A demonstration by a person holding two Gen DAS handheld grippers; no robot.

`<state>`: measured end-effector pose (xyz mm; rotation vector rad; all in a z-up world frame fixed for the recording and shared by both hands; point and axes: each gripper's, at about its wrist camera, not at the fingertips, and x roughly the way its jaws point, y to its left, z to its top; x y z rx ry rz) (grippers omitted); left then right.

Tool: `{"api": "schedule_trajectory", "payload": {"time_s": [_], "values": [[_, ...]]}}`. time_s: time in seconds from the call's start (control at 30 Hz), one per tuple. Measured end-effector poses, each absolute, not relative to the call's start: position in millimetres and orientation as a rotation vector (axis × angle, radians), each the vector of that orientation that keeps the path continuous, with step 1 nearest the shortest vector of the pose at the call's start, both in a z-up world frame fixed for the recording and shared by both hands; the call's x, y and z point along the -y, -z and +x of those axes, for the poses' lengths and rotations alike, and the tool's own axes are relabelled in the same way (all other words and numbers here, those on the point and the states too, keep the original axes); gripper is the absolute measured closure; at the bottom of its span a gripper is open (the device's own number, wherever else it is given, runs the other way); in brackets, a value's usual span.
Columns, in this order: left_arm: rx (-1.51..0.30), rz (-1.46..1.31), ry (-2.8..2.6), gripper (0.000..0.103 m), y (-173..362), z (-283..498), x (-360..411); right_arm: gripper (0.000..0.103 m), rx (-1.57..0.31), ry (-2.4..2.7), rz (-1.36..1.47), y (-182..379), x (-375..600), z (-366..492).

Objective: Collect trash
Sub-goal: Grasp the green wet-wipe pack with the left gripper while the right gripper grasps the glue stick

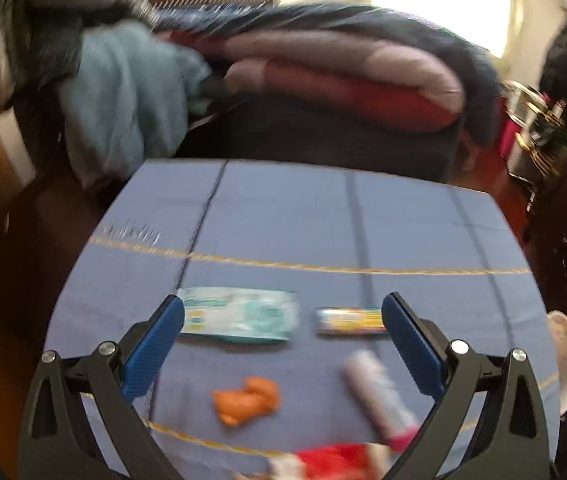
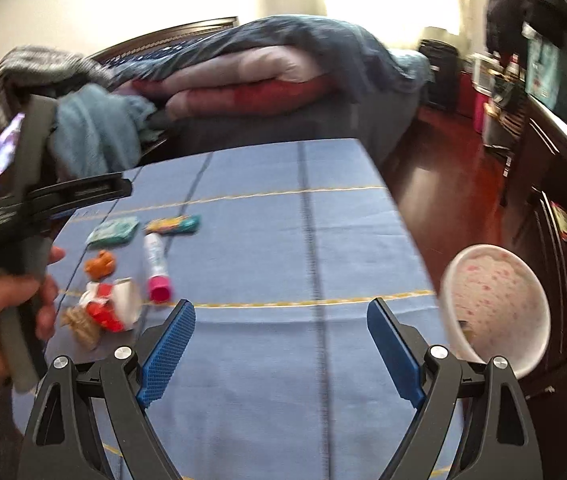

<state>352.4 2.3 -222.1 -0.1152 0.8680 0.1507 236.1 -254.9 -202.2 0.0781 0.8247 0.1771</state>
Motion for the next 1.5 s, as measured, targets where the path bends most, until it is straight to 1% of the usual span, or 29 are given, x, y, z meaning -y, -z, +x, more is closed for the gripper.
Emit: {"api": "schedule_trajectory", "payload": {"time_s": [0.07,0.23,0.43,0.67,0.83,0.9,0.93,1.0,1.07,1.23,1.33,1.37,1.4,1.43,1.47,1.5], "values": [[-0.920,-0.142,-0.152,0.004,236,365,-24,0.016,-0.827,-0.194,0.062,203,241,238],[-0.999,-0.114,-0.128,0.004,260,381,-35,0.016,-0.830,-0.213,0.044,204,222,244],[-1.025,-0.092,-0.109,0.004,277,387,-35,0.016,-0.840,-0.228,0.019,207,204,254],[-0.990,-0.029,-0.091,0.004,282,388,-28,0.016,-0.857,-0.231,0.002,214,184,270],[-0.960,-0.023,-0.083,0.009,281,387,-30,0.016,-0.877,-0.259,0.005,222,167,288],[-0.938,-0.024,-0.082,0.018,277,384,-31,0.016,-0.882,-0.275,0.003,225,159,295],[-0.933,-0.023,-0.084,0.019,276,383,-32,0.018,-0.882,-0.282,-0.001,227,155,300],[-0.925,-0.032,-0.091,0.021,274,381,-37,0.029,-0.899,-0.287,-0.014,232,147,308],[-0.914,-0.048,-0.096,0.021,271,378,-44,0.035,-0.918,-0.296,-0.016,236,141,315],[-0.864,-0.079,-0.107,0.022,254,365,-62,0.041,-0.949,-0.313,-0.019,244,132,323],[-0.835,-0.098,-0.106,0.022,241,358,-69,0.049,-0.972,-0.324,-0.013,248,130,327],[-0.817,-0.104,-0.105,0.022,234,354,-71,0.060,-0.986,-0.333,-0.010,250,130,328],[-0.809,-0.106,-0.103,0.022,231,352,-71,0.068,-0.985,-0.337,-0.008,250,130,327],[-0.797,-0.106,-0.103,0.022,225,348,-72,0.072,-0.985,-0.339,-0.007,250,130,327],[-0.788,-0.105,-0.102,0.022,221,346,-72,0.079,-0.989,-0.341,-0.005,250,129,327],[-0.781,-0.103,-0.100,0.022,218,343,-72,0.080,-0.989,-0.346,0.003,249,131,326]]}}
